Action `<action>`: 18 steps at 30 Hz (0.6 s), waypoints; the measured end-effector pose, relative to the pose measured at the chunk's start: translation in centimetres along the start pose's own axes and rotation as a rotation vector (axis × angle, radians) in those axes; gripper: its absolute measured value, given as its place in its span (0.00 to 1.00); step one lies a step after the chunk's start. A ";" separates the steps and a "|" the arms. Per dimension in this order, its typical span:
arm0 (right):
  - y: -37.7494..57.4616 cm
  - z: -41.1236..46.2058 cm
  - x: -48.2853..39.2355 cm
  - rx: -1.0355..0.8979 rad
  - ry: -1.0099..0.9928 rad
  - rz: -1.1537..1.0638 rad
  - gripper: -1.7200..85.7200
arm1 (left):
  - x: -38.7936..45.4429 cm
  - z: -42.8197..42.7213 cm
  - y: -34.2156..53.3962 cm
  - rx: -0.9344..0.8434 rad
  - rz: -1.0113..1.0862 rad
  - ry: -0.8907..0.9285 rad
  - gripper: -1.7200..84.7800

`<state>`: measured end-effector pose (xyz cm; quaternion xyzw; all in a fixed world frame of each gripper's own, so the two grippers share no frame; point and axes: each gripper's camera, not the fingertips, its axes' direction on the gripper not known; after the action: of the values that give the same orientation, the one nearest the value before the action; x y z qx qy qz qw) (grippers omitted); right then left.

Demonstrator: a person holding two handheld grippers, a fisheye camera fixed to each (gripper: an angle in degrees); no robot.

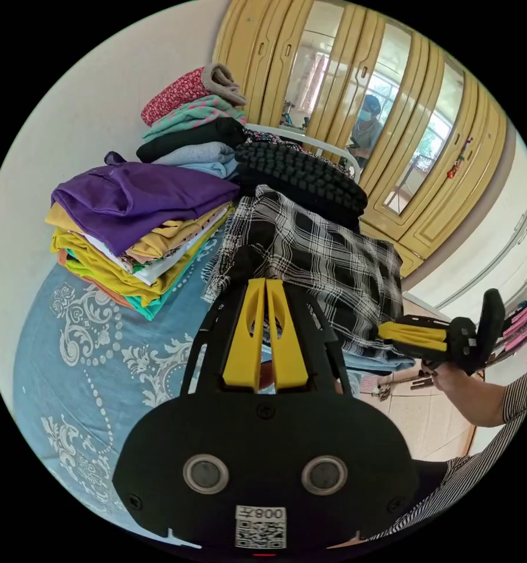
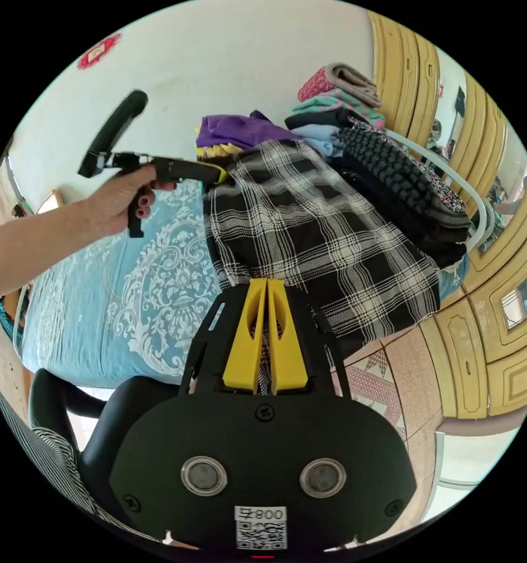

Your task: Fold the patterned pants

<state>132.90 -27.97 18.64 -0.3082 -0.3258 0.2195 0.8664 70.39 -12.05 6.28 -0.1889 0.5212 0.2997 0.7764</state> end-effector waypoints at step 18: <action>-11.4 -6.3 1.3 0.325 -0.049 0.123 0.05 | -0.7 -6.1 6.8 0.212 -0.032 0.277 0.07</action>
<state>140.21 -37.82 23.15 -0.1782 -0.2875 0.3293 0.8815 61.44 -10.85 4.66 -0.1536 0.6489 0.2016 0.7174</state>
